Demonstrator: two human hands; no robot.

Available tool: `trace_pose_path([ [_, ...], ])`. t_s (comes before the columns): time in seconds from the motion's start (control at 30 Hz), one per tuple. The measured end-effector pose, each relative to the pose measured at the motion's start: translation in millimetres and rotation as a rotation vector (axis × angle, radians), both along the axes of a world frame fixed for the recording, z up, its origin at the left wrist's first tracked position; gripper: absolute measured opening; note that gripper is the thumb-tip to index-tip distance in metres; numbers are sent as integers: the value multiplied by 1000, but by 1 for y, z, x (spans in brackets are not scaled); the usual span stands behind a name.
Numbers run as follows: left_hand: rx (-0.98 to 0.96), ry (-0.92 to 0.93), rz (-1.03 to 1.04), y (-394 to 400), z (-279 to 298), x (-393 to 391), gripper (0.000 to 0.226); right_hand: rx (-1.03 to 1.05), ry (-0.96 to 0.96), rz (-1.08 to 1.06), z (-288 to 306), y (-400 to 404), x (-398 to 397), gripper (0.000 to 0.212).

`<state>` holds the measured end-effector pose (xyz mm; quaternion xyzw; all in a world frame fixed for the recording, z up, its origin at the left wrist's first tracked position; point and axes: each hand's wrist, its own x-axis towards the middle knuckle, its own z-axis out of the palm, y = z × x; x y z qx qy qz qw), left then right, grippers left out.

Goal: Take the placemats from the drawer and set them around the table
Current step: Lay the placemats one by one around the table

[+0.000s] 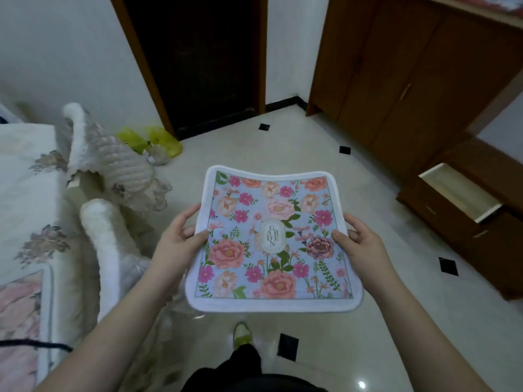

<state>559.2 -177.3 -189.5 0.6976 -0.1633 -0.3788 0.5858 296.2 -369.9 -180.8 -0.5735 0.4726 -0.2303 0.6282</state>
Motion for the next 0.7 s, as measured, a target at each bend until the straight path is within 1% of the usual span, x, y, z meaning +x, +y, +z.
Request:
trace_pose_path([
  [0.13,-17,23,56,-9,4,53,55,-12,24,61,8,-28,69,34],
  [0.23,-41,51,80,-20,6,88,54,-22,27,99,9,-48,109,37],
  [0.37,-43,49,116,-40,4,118,53,-3,47,137,12,-81,148,36],
  [0.47,-49,47,155,-58,4,141,55,18,25,168,13,-111,180,37],
  [0.7,-26,-2,246,-117,7,190,55,41,-10,250,-6,-185,252,40],
])
